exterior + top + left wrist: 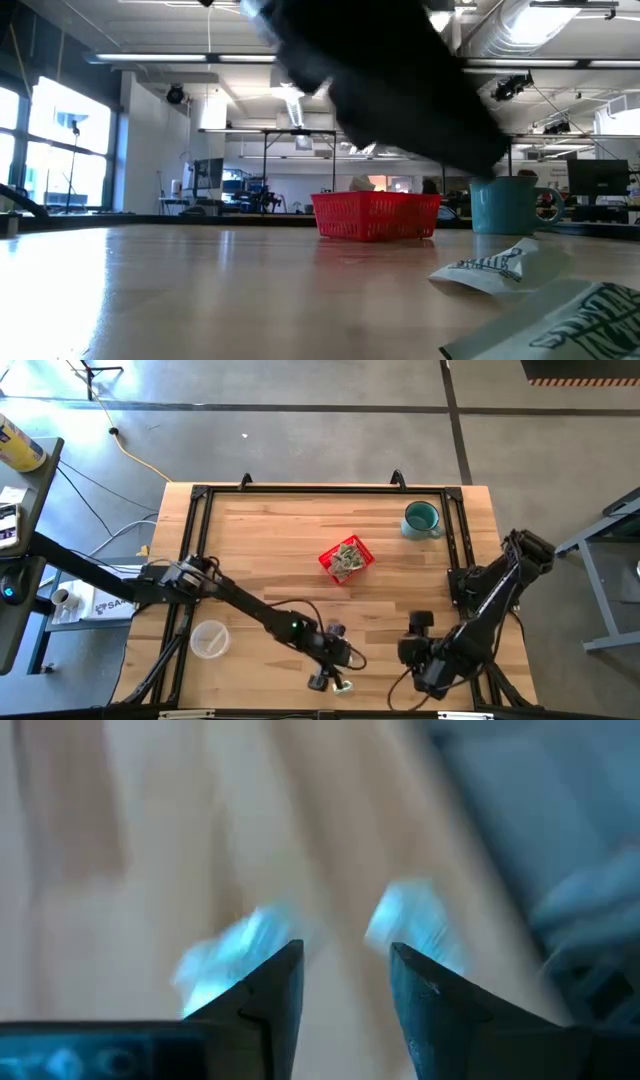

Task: Pick and place items into bin
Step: Put the stevia packet into the red bin

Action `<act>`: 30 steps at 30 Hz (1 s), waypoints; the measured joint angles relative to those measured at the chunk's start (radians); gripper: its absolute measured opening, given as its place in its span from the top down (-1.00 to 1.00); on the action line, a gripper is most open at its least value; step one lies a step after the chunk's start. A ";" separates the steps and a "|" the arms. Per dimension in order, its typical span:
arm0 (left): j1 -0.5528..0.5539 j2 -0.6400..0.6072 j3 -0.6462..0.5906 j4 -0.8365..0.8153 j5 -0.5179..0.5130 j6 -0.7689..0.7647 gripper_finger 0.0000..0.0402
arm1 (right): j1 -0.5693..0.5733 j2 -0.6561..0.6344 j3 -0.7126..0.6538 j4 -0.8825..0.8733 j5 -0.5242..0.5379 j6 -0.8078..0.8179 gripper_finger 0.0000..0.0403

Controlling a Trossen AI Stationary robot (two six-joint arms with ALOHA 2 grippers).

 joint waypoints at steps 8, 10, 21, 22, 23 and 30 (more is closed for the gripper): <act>-0.013 0.047 0.073 -0.042 -0.114 0.200 -0.29 | 0.048 0.023 0.000 0.000 -0.018 0.117 -0.49; -0.006 0.053 0.077 -0.057 -0.117 0.263 -0.36 | 0.048 0.027 0.000 -0.001 -0.021 0.120 -0.49; 0.067 0.125 0.079 -0.039 -0.035 0.426 -0.22 | 0.043 0.034 0.000 0.000 -0.019 0.118 -0.49; 0.076 0.126 0.079 -0.054 -0.022 0.424 -0.16 | 0.042 0.034 0.000 0.000 -0.019 0.118 -0.49; 0.084 0.126 0.079 -0.067 -0.012 0.424 -0.09 | 0.042 0.034 0.000 -0.001 -0.019 0.119 -0.49; 0.123 0.105 0.080 -0.169 -0.011 0.394 0.66 | 0.042 0.034 0.000 -0.017 0.008 0.118 -0.49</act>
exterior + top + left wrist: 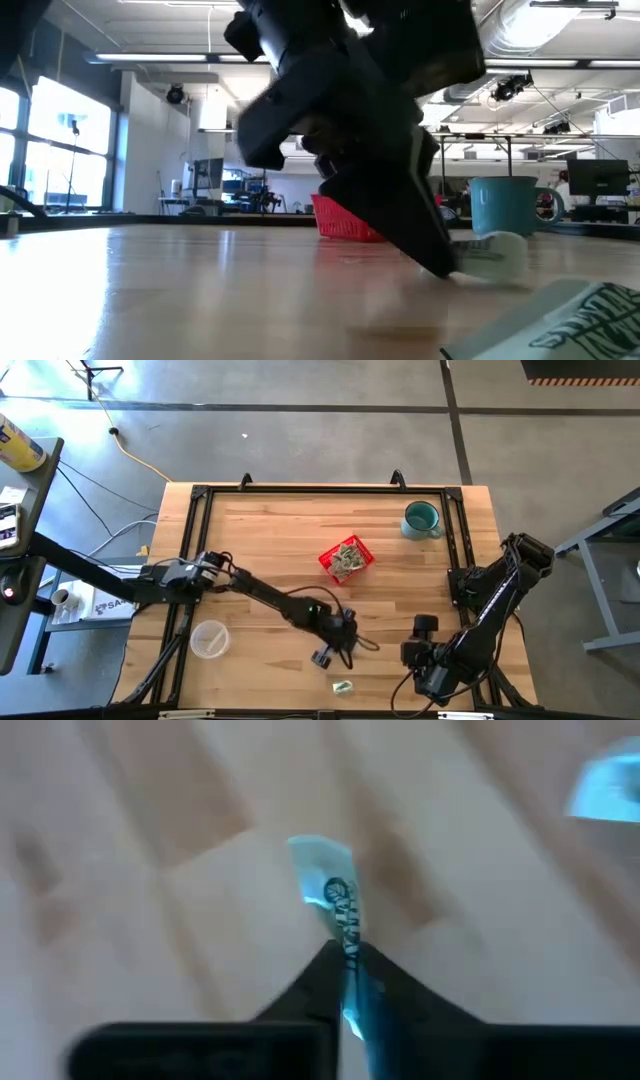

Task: Pick and place items into bin
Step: Put the stevia packet into the red bin

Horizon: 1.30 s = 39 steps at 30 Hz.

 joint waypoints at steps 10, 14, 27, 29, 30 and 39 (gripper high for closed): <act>0.084 -0.151 0.121 -0.271 -0.185 -0.121 0.72 | 0.000 0.000 0.000 -0.119 -0.003 0.149 -0.49; 0.191 -0.179 0.186 -0.356 -0.322 -0.101 0.83 | 0.000 0.000 0.000 -0.141 0.001 0.183 -0.49; 0.403 -0.169 0.148 -0.488 -0.079 -0.402 -0.10 | 0.000 0.000 0.000 -0.136 0.020 0.202 -0.49; 0.366 -0.179 0.147 -0.492 -0.031 -0.402 -0.35 | 0.000 0.000 0.000 -0.128 0.043 0.172 -0.49; 0.337 -0.189 0.148 -0.494 -0.016 -0.402 -0.44 | 0.000 0.000 0.000 -0.121 0.054 0.153 -0.49; -0.045 -0.193 0.150 -0.438 -0.105 -0.535 -0.61 | -0.063 0.001 0.000 0.029 0.157 -0.237 -0.49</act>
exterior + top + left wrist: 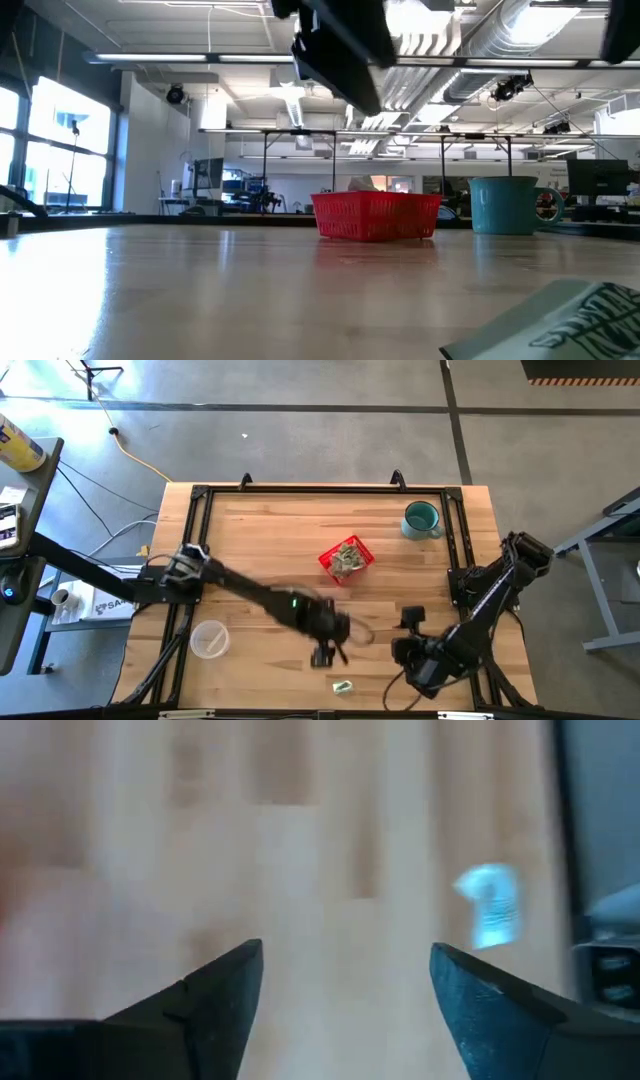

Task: Pick and place items into bin
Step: Put the stevia packet into the red bin

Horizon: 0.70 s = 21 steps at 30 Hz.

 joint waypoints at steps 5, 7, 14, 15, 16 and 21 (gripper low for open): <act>-0.115 0.099 -0.001 0.194 -0.014 -0.152 -0.44 | -0.062 0.000 0.000 -0.065 0.011 -0.023 -0.49; -0.133 0.151 -0.001 0.268 0.012 -0.206 -0.39 | -0.078 0.000 0.000 -0.082 0.013 -0.035 -0.49; -0.189 0.271 0.021 0.410 0.022 -0.344 -0.38 | -0.070 0.001 0.000 -0.085 0.010 -0.025 -0.49; -0.194 0.278 0.031 0.420 0.017 -0.355 -0.39 | -0.062 0.001 0.000 -0.085 0.011 -0.015 -0.49; -0.197 0.284 0.036 0.420 0.004 -0.364 -0.39 | -0.057 0.001 0.000 -0.086 0.008 -0.009 -0.49; -0.215 0.311 0.040 0.359 -0.136 -0.363 -0.26 | -0.039 0.001 -0.013 -0.083 0.008 0.051 -0.49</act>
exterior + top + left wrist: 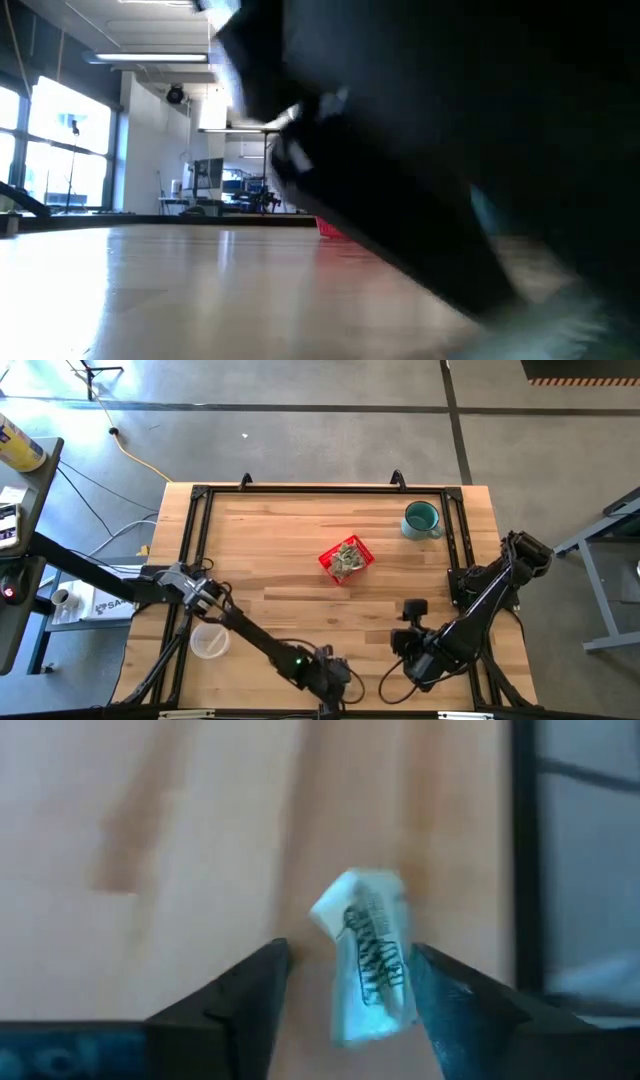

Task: Pick and place items into bin
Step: Put the stevia packet into the red bin

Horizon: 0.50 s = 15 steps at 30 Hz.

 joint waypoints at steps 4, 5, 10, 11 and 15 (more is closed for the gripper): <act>-0.009 0.023 0.000 -0.081 -0.194 0.038 0.04 | 0.005 0.000 -0.015 -0.009 -0.003 0.062 -0.49; -0.008 0.024 0.000 -0.107 -0.224 0.049 0.14 | 0.005 0.000 -0.017 -0.007 -0.005 0.077 -0.49; 0.047 -0.010 -0.004 -0.265 -0.302 0.104 0.71 | 0.008 0.000 -0.019 -0.019 -0.017 0.162 -0.49; 0.060 -0.027 -0.007 -0.294 -0.299 0.114 0.81 | 0.011 0.000 -0.019 -0.021 -0.012 0.182 -0.49; 0.124 -0.134 -0.018 -0.371 -0.327 0.143 0.85 | 0.043 0.000 -0.019 -0.045 0.023 0.284 -0.49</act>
